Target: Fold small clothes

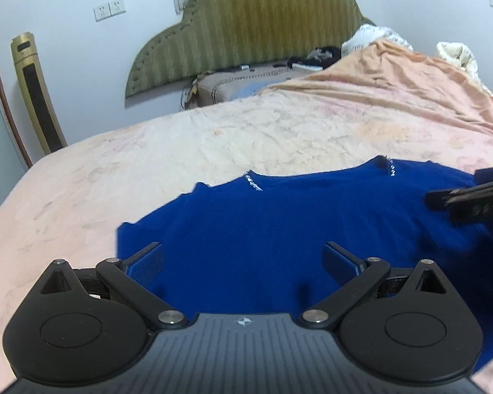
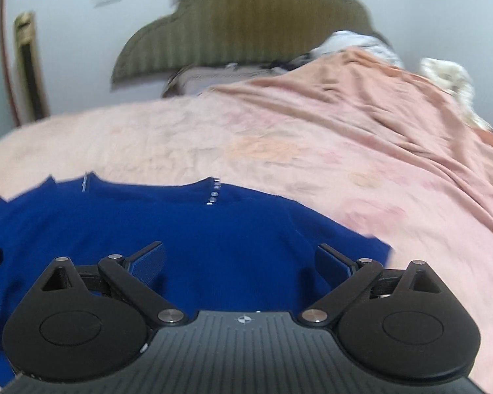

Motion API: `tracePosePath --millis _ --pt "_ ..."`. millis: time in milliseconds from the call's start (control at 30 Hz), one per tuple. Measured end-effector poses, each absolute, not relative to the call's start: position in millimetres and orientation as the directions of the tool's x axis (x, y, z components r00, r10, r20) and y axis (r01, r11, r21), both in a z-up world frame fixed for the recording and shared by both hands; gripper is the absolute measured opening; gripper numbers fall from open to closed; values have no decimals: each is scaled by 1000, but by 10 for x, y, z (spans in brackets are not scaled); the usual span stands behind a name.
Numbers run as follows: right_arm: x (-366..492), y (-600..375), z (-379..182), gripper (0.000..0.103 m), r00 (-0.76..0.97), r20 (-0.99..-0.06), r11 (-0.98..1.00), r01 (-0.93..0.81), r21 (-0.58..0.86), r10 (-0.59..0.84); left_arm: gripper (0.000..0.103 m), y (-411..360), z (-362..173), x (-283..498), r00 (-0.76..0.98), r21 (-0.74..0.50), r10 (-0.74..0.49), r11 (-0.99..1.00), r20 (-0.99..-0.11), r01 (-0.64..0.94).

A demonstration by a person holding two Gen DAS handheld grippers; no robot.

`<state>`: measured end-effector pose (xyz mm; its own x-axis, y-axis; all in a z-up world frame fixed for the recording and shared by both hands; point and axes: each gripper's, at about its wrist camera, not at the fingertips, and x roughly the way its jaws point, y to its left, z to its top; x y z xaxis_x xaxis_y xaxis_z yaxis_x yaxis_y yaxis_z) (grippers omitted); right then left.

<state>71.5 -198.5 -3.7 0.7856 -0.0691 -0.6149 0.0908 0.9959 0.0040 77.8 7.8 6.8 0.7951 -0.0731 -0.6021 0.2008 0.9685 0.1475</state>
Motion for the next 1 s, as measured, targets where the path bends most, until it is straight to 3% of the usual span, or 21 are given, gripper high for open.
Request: tracePosePath --millis 67,167,267,367,533,667,767,867,1000 --pt "901 -1912 -110 98 764 -642 997 41 -58 -69 103 29 -31 878 781 166 -60 964 -622 207" --pt "1120 -1888 -284 102 726 -665 982 81 -174 -177 103 -2 -212 995 751 210 -18 956 -660 207" --pt "1189 -2065 -306 100 720 -669 983 149 -109 -183 103 70 -238 956 749 176 -38 963 -662 204" --pt "991 -1954 -167 100 764 -612 979 160 -126 -203 103 94 -230 928 744 154 -50 967 -666 203" --pt "692 -1701 -144 101 782 -624 999 -24 -29 0 103 104 -242 905 738 135 -53 972 -672 193" --pt "802 -1767 -336 101 734 -673 996 62 -70 -94 103 123 -245 866 736 126 -59 973 -675 193" --pt "705 -1828 -240 100 754 -648 992 127 -10 -103 103 140 -261 845 733 118 -63 974 -677 193" --pt "512 -1702 -166 102 785 -617 996 89 9 -64 103 156 -262 828 731 109 -69 975 -679 194" --pt "397 -1523 -254 102 757 -653 1000 29 5 -19 103 174 -267 788 726 101 -78 974 -684 201"
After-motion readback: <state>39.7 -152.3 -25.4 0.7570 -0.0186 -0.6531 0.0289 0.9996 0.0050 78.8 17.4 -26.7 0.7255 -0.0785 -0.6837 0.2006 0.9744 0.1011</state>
